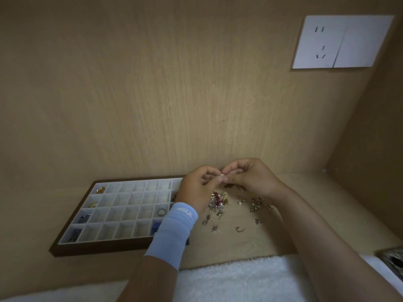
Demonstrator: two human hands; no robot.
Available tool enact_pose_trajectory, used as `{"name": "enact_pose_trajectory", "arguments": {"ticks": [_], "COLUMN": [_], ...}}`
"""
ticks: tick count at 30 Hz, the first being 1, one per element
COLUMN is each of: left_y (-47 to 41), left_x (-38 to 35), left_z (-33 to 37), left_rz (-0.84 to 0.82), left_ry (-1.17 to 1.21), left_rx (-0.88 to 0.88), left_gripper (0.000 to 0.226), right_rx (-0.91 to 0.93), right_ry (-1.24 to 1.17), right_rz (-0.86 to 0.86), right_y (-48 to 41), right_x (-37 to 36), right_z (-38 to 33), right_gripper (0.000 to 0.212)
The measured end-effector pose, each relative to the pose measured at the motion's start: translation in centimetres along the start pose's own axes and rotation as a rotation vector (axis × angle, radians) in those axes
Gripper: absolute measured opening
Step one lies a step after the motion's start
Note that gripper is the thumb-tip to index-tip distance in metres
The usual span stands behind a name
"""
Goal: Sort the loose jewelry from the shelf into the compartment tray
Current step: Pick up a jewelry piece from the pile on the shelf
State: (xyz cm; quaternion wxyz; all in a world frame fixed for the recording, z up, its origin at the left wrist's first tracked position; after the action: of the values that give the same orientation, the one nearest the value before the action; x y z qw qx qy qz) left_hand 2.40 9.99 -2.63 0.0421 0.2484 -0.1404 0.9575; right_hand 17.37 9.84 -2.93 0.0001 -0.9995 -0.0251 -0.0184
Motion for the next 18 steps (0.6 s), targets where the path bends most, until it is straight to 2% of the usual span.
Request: {"name": "enact_pose_trajectory", "arguments": {"ticks": [4,7,11,18], "left_y": [-0.3,-0.2,0.6,2.8], "left_x": [2.3,3.1,4.1,7.5], "left_z": [-0.5,-1.3,-1.7,-2.8], "left_rz": [0.011,-0.027,-0.052,-0.037], "left_ry": [0.024,0.092,0.126,0.061], "left_rx": [0.025,0.121,0.183,0.178], "left_gripper": [0.002,0.004,0.005,0.009], "right_rx": [0.142,0.257,0.312,0.426], "right_ry": [0.068,0.133,0.194,0.331], "right_rz": [0.004,0.02,0.006,-0.056], "right_y": [0.1,0.3,0.8,2.2], "right_x": [-1.7,-2.9,-4.2,-8.0], "right_z": [-1.4,-2.6,-3.1,-3.9], "right_gripper": [0.012,0.011,0.01,0.01]}}
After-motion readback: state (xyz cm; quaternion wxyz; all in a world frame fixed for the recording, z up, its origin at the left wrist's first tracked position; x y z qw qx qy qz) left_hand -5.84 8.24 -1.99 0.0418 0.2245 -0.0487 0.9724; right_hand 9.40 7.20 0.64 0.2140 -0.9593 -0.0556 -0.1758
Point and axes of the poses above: each hand's wrist, its own y-axis away from the middle knuckle, its own x-axis out of the back of the hand, z = x × y, the point moved 10 cm from there along -y, towards the middle knuckle, and after that the axes turned 9 degrees about -y, right-handed, at the moved point
